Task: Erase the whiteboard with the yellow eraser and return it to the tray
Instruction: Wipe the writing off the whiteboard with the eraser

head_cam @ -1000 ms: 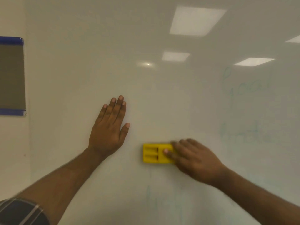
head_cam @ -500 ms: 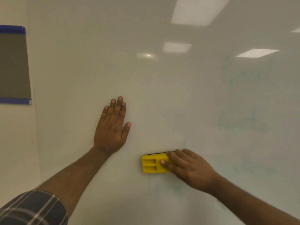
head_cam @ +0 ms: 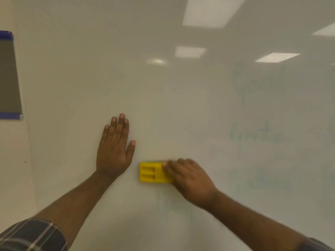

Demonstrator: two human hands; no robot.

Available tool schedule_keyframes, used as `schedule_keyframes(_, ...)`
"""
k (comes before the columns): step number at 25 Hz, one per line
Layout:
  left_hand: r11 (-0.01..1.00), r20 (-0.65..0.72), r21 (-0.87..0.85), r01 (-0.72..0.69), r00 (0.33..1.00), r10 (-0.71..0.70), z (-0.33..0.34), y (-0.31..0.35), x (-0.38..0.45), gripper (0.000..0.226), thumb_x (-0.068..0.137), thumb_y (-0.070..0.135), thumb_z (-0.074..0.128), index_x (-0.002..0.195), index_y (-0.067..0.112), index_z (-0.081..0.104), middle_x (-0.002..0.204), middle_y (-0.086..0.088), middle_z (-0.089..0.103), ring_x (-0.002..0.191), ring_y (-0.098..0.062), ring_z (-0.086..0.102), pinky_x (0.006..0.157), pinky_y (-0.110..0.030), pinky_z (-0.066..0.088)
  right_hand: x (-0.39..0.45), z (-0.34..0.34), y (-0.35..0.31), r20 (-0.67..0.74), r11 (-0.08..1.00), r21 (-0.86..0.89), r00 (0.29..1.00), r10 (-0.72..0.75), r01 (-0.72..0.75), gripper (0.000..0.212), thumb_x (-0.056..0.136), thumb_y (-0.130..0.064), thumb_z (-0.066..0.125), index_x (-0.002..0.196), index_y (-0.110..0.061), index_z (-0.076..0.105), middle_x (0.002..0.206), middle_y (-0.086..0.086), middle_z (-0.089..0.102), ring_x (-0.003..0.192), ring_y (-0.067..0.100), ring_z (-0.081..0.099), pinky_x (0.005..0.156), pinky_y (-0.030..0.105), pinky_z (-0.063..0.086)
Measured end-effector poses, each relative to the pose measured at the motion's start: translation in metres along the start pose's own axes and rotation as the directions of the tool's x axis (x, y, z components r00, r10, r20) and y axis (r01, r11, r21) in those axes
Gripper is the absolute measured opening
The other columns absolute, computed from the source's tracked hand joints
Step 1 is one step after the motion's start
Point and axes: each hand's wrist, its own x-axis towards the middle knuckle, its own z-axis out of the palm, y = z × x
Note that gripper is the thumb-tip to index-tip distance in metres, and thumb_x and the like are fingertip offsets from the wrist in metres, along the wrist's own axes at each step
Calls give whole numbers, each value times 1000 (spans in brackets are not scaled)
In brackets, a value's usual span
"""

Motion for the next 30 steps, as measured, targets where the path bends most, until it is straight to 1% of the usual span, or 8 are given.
schedule_keyframes(5,1000,50,8,-17,999,16,-3,-3,-8,69,104,39,33,162,8,11,171,-8,7,158,-29,9,128,-47,13,-36,-17,25,88,988,-72,987,-130,137,38,93,-18,57,130,-8,60,119,10,66,99,29,65,87,34,46)
schedule_keyframes(8,1000,81,16,-11,997,10,-7,-2,-15,72,101,37,33,161,6,11,171,-11,8,158,-30,8,127,-49,13,-18,-46,76,-18,987,-100,992,127,-128,47,91,-22,60,135,-6,55,126,15,63,103,36,63,85,38,44)
schedule_keyframes(11,999,54,-3,37,998,-37,-3,17,-7,73,99,35,35,160,2,13,169,-14,9,158,-30,7,128,-48,10,9,-47,87,-144,945,-22,937,319,-326,54,87,-24,67,136,-6,53,128,13,61,106,36,59,86,39,45)
schedule_keyframes(15,998,17,-10,57,998,-57,7,34,-2,71,102,37,35,160,2,15,169,-14,9,158,-31,8,128,-48,11,-34,-15,33,-18,991,-9,991,136,-136,49,91,-25,63,135,-7,55,126,14,63,102,35,61,85,38,42)
schedule_keyframes(19,1000,45,-6,-21,999,21,13,34,-19,70,104,41,32,161,4,13,169,-13,9,157,-31,9,128,-48,12,-106,-15,17,115,1000,-25,993,-4,7,43,94,-22,58,135,-11,54,123,10,64,104,31,62,93,36,38)
schedule_keyframes(25,1000,35,4,-17,999,17,17,37,-43,66,106,36,31,162,8,10,171,-5,2,158,-28,8,128,-45,10,-44,-15,38,-68,956,43,954,292,-290,51,91,-27,65,137,-8,53,123,16,62,100,34,59,84,38,42)
schedule_keyframes(27,999,39,0,-35,999,35,19,36,-49,65,106,34,31,162,9,11,171,-4,1,158,-28,8,128,-45,10,-34,0,17,-79,955,91,954,290,-283,51,90,-24,66,136,-6,54,123,17,62,99,35,59,84,39,43)
schedule_keyframes(30,1000,56,-7,-25,998,25,20,36,-56,65,105,33,31,162,9,12,171,-3,2,158,-27,9,128,-43,10,-63,28,-35,23,982,110,988,153,-154,50,89,-19,66,137,-9,54,123,16,63,99,35,61,87,38,41)
